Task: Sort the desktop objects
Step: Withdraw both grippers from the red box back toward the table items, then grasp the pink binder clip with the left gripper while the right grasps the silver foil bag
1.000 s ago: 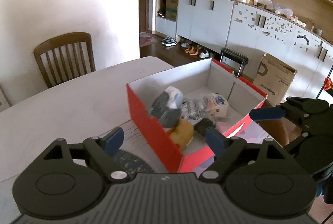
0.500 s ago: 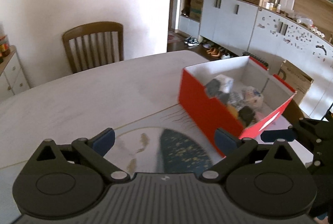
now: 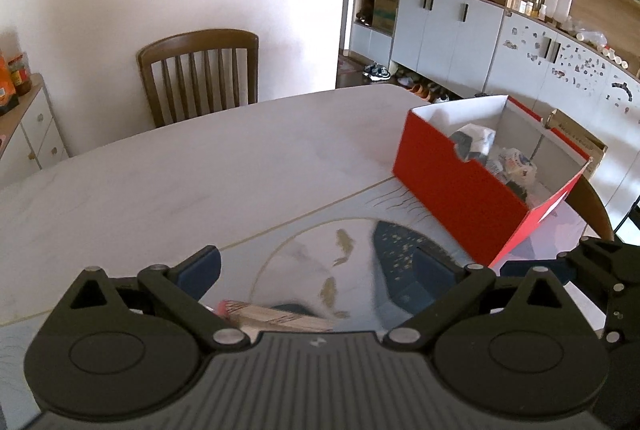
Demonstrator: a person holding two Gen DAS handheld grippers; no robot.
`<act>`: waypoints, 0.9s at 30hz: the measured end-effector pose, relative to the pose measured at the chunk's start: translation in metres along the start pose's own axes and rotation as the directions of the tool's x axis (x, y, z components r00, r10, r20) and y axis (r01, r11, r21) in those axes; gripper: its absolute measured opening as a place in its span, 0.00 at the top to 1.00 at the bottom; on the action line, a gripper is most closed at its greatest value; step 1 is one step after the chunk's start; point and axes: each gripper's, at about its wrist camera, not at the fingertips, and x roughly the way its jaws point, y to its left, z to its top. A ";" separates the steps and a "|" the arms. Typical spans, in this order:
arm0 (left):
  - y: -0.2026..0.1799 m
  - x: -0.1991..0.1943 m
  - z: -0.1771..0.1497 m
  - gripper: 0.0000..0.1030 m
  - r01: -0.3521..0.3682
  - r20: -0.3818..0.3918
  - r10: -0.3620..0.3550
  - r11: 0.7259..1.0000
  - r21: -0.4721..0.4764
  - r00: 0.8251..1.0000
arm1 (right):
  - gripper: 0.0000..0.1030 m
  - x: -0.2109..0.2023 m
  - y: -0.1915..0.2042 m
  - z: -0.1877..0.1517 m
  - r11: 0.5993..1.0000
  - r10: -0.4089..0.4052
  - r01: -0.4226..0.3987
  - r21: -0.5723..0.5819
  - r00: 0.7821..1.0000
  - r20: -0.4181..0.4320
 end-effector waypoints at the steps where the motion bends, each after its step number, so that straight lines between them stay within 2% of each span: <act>1: 0.006 0.000 -0.002 0.01 0.002 -0.001 -0.002 1.000 -0.002 1.000 | 0.02 0.003 0.005 0.000 1.000 -0.001 0.001 0.001 1.000 -0.002; 7: 0.041 0.004 -0.010 0.01 -0.008 -0.003 0.008 1.000 -0.015 1.000 | 0.02 0.021 0.036 0.001 1.000 -0.023 0.023 -0.004 1.000 -0.010; 14: 0.083 0.015 -0.016 0.01 -0.066 -0.017 0.065 0.997 -0.050 0.998 | 0.02 0.045 0.066 0.005 0.998 -0.055 0.055 0.009 0.998 -0.005; 27: 0.127 0.030 -0.023 0.01 -0.107 -0.041 0.103 0.990 -0.095 0.994 | 0.03 0.110 0.089 0.011 0.988 -0.140 0.146 0.057 0.985 -0.103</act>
